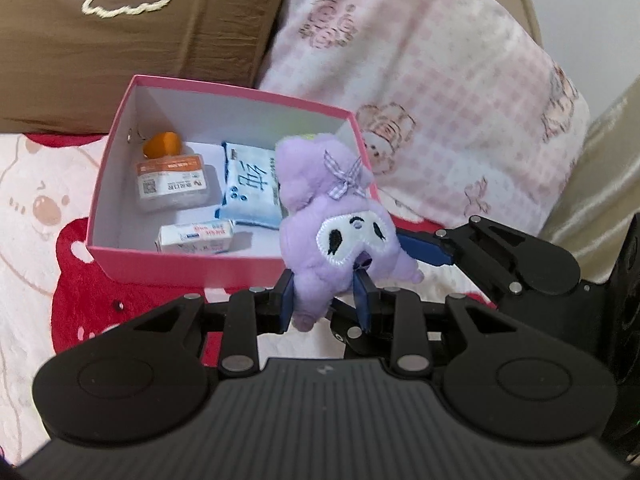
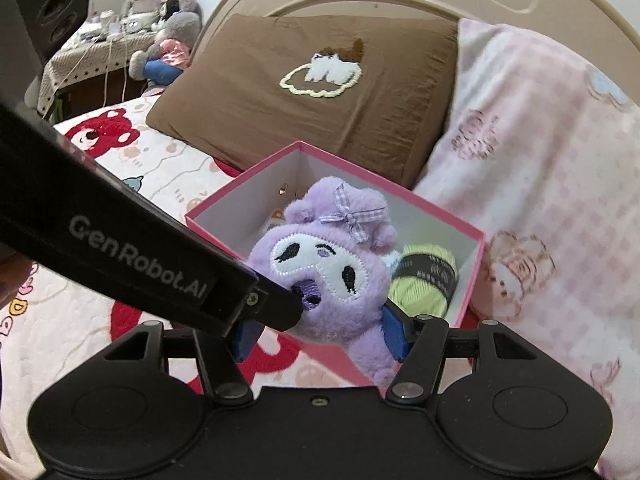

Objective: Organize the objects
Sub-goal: 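Lower the plush toy into the pink box beside the yarn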

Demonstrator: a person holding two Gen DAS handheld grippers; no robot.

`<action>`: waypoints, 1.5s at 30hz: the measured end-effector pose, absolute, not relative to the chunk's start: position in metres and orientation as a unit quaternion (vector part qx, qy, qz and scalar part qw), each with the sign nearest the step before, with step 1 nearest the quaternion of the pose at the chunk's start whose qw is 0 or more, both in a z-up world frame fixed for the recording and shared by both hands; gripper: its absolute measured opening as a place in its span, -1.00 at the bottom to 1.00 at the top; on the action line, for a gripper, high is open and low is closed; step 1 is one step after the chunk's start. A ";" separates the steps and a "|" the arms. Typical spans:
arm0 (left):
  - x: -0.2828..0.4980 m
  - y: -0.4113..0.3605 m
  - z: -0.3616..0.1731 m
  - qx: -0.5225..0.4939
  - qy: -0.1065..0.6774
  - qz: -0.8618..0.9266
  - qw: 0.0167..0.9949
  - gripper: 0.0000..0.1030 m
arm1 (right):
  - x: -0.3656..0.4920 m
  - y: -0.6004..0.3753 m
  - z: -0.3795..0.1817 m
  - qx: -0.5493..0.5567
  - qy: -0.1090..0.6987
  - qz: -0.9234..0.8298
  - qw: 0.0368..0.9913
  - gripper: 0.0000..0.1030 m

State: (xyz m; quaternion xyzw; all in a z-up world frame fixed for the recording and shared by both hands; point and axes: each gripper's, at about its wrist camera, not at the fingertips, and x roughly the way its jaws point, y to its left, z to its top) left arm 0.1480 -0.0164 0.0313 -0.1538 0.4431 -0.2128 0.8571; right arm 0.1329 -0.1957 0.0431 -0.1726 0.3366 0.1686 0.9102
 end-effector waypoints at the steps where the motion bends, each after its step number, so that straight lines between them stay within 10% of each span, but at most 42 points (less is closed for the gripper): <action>1: 0.154 -0.014 0.031 -0.160 0.443 -0.211 0.856 -0.44 | 0.138 -0.194 0.044 -0.177 0.336 0.171 0.909 0.26; 26: 0.295 -0.007 -0.019 -0.177 0.482 -0.162 0.843 -0.43 | 0.301 -0.237 -0.004 0.032 0.431 0.204 0.879 0.20; 45: 0.322 -0.005 -0.079 -0.227 0.491 -0.116 0.833 -0.41 | 0.318 -0.236 -0.035 -0.046 0.444 0.197 0.873 0.19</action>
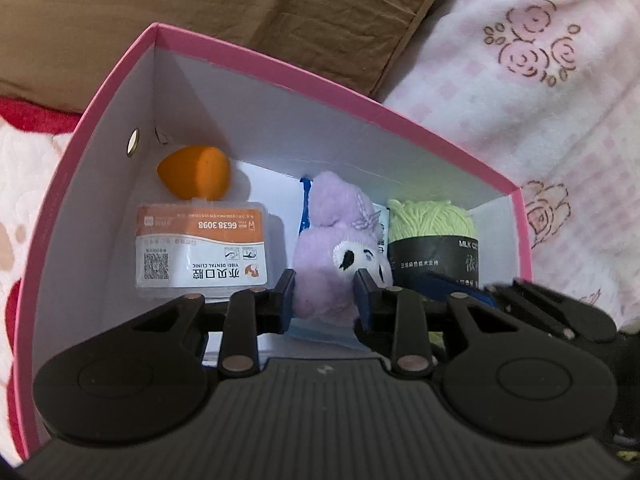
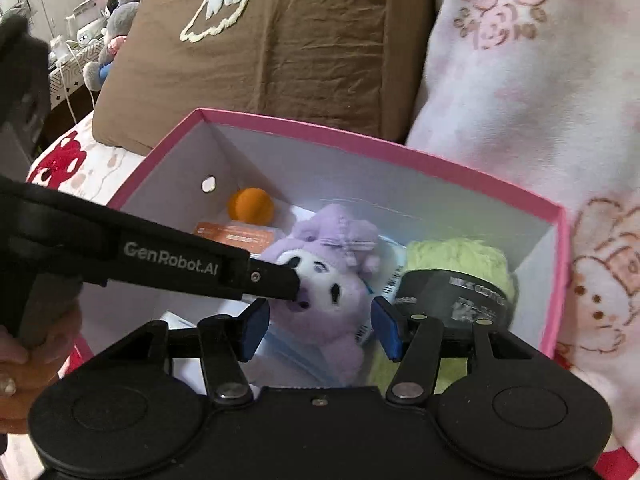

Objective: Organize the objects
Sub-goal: 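Lower the plush toy into the pink box beside the yarn, then open the left tool and raise it out of the box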

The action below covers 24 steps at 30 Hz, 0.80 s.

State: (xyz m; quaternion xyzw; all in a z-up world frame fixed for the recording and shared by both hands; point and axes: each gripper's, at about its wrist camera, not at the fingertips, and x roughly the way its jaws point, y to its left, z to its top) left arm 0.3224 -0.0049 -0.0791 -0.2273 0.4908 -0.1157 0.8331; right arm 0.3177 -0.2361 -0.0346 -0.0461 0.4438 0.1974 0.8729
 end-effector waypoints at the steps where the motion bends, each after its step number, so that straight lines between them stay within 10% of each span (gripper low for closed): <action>1: 0.323 -0.004 -0.080 -0.230 0.486 -0.110 0.836 -0.41 | 0.316 -0.239 -0.034 -0.044 0.444 0.199 0.873 0.19; 24: 0.269 0.002 -0.020 -0.137 0.488 -0.093 0.857 0.17 | 0.235 -0.265 -0.004 0.042 0.403 0.185 0.895 0.19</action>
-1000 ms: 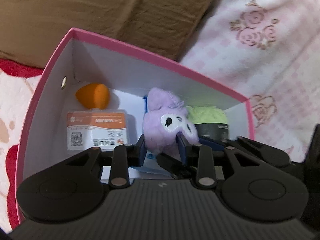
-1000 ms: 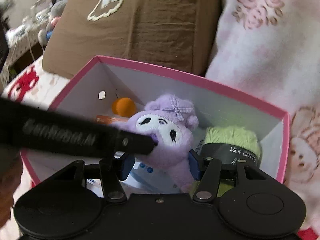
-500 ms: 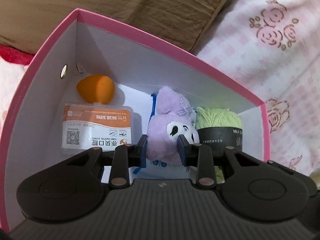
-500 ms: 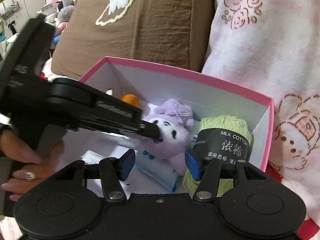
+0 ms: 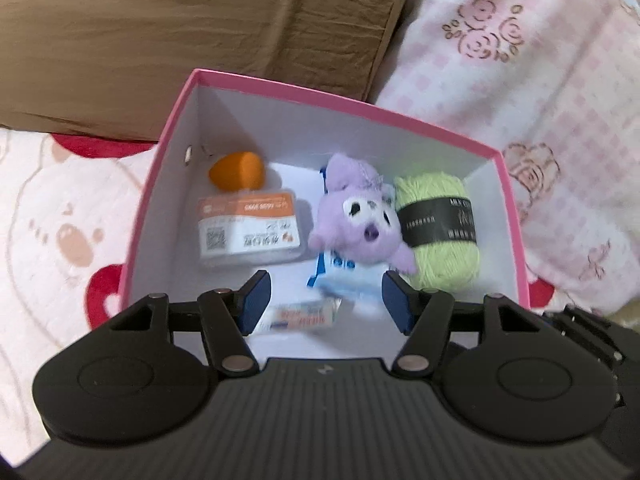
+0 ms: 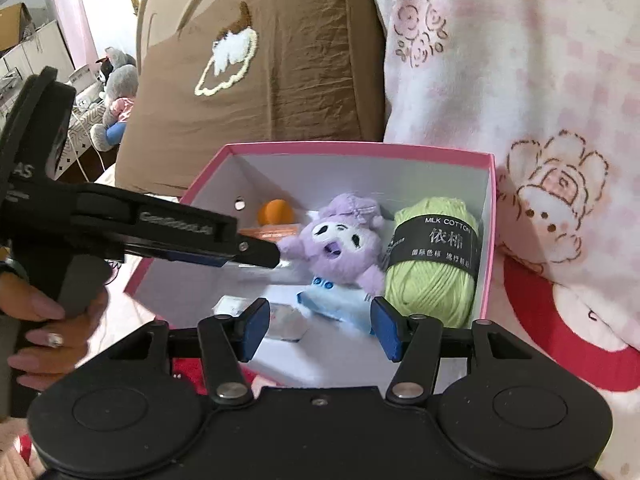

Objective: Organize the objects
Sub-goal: 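Open the left tool and raise it out of the box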

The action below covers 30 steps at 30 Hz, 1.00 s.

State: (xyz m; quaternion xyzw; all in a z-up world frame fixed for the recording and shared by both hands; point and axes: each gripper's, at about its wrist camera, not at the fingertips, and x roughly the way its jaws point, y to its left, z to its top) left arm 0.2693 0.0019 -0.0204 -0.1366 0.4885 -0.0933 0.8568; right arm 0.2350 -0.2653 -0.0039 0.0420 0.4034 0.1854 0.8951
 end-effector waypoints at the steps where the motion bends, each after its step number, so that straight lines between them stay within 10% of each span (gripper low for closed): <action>1: 0.263 0.003 -0.016 -0.129 0.487 -0.090 0.859 0.17 | 0.231 -0.263 -0.002 0.035 0.399 0.187 0.897 0.19; 30: 0.136 0.032 0.045 -0.091 0.468 -0.094 0.874 0.26 | 0.128 -0.247 0.063 -0.004 0.363 0.177 0.915 0.49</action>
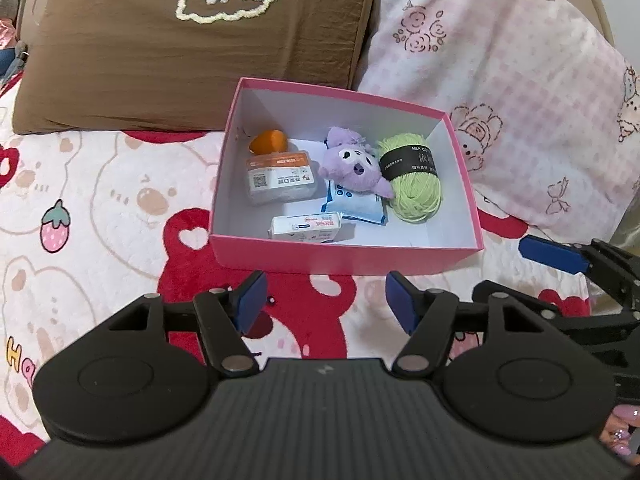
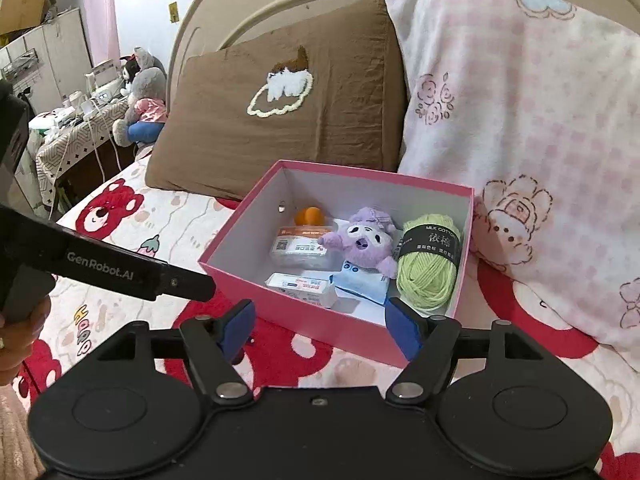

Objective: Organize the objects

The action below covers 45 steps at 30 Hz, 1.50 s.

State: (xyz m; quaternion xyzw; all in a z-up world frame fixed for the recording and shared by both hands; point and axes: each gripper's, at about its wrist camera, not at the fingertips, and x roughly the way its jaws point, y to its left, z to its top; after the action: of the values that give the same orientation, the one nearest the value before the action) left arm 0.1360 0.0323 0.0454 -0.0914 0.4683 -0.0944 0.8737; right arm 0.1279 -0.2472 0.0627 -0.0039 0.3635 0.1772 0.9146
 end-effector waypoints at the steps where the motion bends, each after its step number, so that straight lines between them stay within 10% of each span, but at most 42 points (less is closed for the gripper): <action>1: 0.133 0.033 0.046 -0.090 0.467 -0.095 0.874 0.26 | 0.125 -0.247 0.064 -0.003 0.357 0.184 0.916 0.52; 13: 0.107 0.036 0.051 -0.091 0.453 -0.093 0.882 0.42 | 0.103 -0.248 0.072 0.030 0.326 0.159 0.931 0.86; 23: 0.098 0.039 0.047 -0.079 0.452 -0.080 0.885 1.00 | 0.099 -0.264 0.064 0.054 0.361 0.104 0.925 1.00; 45: 0.101 0.045 0.027 -0.070 0.491 -0.045 0.867 1.00 | 0.088 -0.258 0.065 0.004 0.355 0.039 0.934 1.00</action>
State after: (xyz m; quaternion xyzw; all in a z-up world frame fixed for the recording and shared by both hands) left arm 0.1014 0.0453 0.0267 -0.0700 0.4913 -0.0455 0.8670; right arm 0.0877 -0.2585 0.0652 0.0043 0.3551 0.0388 0.9340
